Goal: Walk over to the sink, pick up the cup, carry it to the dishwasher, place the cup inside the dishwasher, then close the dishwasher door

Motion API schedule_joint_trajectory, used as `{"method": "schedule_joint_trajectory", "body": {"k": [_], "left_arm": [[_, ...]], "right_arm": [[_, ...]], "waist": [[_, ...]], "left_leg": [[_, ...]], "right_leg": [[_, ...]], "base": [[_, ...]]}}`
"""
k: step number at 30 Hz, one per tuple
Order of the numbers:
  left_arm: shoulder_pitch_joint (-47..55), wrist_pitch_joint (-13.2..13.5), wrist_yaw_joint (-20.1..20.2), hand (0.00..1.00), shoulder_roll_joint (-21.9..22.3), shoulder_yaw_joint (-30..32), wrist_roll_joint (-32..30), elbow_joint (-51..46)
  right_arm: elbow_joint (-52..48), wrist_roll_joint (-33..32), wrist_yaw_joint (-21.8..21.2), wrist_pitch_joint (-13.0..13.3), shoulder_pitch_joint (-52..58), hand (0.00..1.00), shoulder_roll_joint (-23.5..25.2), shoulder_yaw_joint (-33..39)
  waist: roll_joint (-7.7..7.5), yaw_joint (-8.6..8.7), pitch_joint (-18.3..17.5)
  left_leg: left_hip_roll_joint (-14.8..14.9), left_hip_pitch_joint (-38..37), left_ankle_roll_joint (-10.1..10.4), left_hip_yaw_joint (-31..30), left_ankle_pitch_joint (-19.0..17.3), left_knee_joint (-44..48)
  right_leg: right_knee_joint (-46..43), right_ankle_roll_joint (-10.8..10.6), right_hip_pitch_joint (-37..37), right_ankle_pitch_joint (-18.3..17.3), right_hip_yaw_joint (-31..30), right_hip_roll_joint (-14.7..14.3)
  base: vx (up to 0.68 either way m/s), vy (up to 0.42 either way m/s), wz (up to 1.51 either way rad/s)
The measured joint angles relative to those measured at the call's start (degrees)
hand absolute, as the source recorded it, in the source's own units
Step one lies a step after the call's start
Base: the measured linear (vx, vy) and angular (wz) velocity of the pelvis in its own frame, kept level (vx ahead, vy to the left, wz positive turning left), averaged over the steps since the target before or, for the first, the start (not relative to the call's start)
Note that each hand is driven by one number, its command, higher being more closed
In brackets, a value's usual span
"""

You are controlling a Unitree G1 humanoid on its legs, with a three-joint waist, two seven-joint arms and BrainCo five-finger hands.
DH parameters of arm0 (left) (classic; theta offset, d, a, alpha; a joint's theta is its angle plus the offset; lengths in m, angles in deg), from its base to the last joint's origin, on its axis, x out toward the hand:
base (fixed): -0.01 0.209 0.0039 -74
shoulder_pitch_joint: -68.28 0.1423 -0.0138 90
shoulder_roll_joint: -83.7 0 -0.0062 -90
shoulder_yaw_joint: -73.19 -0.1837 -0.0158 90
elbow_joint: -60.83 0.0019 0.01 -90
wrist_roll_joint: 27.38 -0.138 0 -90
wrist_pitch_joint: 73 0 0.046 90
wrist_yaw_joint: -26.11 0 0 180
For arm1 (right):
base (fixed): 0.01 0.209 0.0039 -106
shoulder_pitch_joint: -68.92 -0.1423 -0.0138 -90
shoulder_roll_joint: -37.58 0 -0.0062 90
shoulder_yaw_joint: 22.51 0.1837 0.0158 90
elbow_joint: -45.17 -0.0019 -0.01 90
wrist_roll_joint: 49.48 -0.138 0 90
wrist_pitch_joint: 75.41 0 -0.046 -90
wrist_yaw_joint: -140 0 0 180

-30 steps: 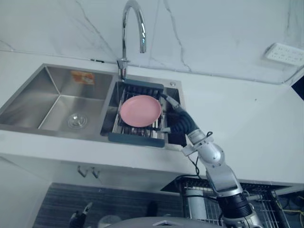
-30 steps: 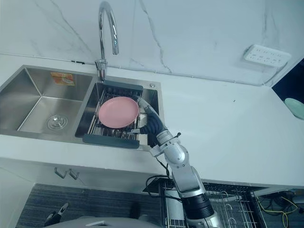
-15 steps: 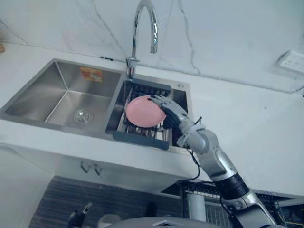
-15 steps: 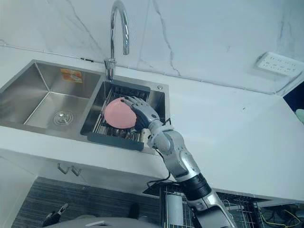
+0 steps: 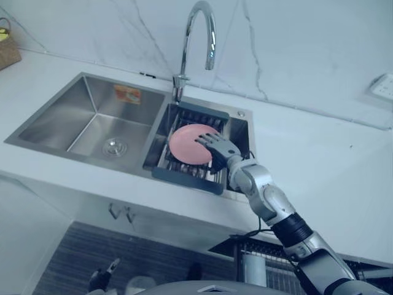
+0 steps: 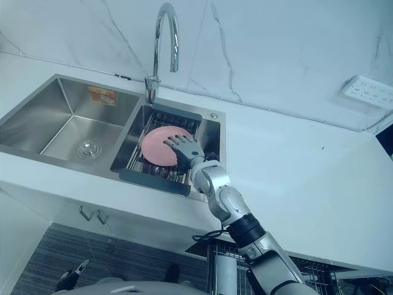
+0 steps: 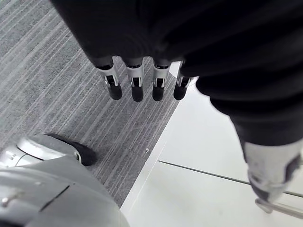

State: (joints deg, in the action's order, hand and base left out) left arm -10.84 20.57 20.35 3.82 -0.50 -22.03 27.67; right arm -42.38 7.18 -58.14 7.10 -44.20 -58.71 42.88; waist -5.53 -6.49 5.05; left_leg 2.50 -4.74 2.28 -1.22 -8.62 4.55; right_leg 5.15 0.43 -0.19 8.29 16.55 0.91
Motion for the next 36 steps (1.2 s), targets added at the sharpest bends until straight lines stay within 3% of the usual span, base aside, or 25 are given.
{"method": "schedule_joint_trajectory", "body": {"k": [7, 16, 22, 36], "left_arm": [[0.00, -0.12, -0.05, 0.00, -0.03, 1.51, 0.00, -0.48], [0.21, -0.60, -0.05, 0.00, 0.03, 1.55, 0.02, -2.28], [0.77, -0.70, -0.06, 0.00, 0.03, 1.61, 0.01, -2.37], [1.75, -0.70, -0.04, 0.00, 0.18, 1.64, 0.04, -4.55]], "right_arm": [[6.53, 0.84, 3.77, -1.58, -0.01, 0.00, 0.75, -0.03], [15.90, 2.24, 11.34, -4.27, -0.08, 0.00, 1.61, -0.10], [17.18, 2.21, 14.00, -3.74, -0.08, 0.00, 2.12, -0.10], [21.43, 1.94, 17.48, 2.81, -4.25, 0.00, 2.09, -1.86]], "waist": [[0.04, -0.06, 0.02], [0.21, -1.37, 0.14], [0.25, -1.75, 0.18], [-0.09, -3.11, 1.06]], "left_leg": [[0.09, -0.26, 0.25, -0.57, 1.04, -1.68], [-0.42, -0.24, 0.10, -2.90, 1.41, -1.70], [-0.73, -0.14, -0.08, -3.34, 1.56, -1.75], [-1.07, -0.10, -0.12, -5.35, 2.64, -2.94]], "right_leg": [[0.00, -0.18, 0.23, -0.25, 0.96, 0.04], [0.00, -0.69, -0.68, -0.59, 3.04, 0.82], [0.00, -0.77, -0.76, -0.65, 3.34, 1.13], [-0.01, -1.08, -1.20, -0.89, 5.87, 1.69]], "base": [[0.00, 0.023, 0.05], [0.02, 0.041, 0.13], [0.00, 0.032, 0.04], [0.00, 0.022, 0.08]]}}
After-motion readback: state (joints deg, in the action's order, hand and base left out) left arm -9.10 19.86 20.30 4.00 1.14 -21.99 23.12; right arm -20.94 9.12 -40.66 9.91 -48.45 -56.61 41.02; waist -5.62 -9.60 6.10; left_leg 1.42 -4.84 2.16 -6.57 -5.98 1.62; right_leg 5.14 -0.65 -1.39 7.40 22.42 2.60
